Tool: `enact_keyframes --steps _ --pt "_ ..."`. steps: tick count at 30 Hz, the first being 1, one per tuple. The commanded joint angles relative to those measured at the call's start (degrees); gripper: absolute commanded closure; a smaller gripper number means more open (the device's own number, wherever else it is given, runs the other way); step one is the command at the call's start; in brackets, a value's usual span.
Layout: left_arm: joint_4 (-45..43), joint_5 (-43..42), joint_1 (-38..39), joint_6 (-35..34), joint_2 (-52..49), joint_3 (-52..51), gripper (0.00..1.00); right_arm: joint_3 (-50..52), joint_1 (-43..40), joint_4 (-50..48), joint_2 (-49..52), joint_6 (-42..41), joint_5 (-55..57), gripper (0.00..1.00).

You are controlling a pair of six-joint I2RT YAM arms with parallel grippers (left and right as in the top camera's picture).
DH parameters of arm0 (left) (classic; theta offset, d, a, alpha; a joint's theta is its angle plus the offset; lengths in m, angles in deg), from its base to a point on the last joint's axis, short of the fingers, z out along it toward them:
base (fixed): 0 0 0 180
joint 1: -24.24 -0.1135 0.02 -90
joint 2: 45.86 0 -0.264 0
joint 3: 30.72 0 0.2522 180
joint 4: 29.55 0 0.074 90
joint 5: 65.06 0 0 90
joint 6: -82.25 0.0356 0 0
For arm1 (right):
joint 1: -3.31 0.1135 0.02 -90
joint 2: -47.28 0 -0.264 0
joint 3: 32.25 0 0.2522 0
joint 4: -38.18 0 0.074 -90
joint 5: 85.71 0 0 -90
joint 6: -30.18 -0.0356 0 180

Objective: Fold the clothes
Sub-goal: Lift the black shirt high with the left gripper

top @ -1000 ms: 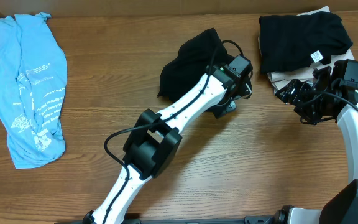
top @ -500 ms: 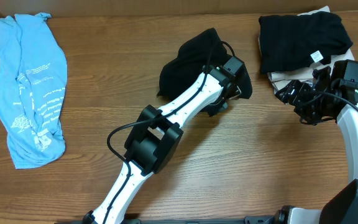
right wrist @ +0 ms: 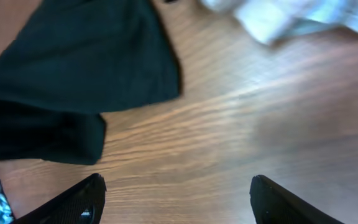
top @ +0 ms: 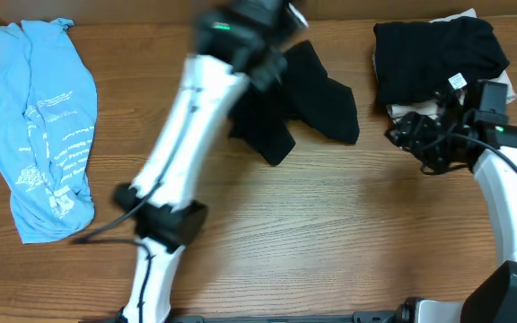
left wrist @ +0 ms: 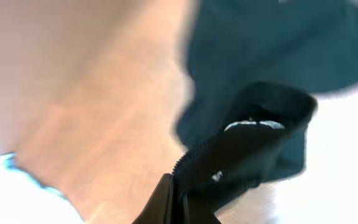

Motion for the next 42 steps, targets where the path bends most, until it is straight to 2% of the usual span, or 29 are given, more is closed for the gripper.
enact_keyframes --steps 1,9,18,26,35,42 --pt "-0.26 0.94 -1.11 -0.79 6.56 5.60 0.96 -1.84 4.46 -3.78 0.07 -0.28 -4.00 0.22" --pt "-3.54 0.94 -1.09 -0.74 13.99 7.06 0.96 -1.84 16.15 -15.52 0.07 -4.11 -4.02 0.24" --pt "-11.50 1.01 -1.09 -0.55 17.00 7.06 0.96 -1.84 27.08 -16.24 0.13 -4.07 11.54 0.23" --pt "-18.10 0.98 -1.09 -0.33 19.58 7.06 0.96 -1.84 30.38 -16.57 0.63 -1.66 14.32 0.20" --pt "-19.26 0.94 -1.09 -0.35 21.88 7.06 0.96 -1.84 31.93 -19.54 2.97 -1.09 14.05 0.20" --pt "-23.30 -0.20 -1.09 -0.42 22.14 7.06 0.96 -1.84 36.57 -22.29 2.97 -1.64 14.10 0.20"
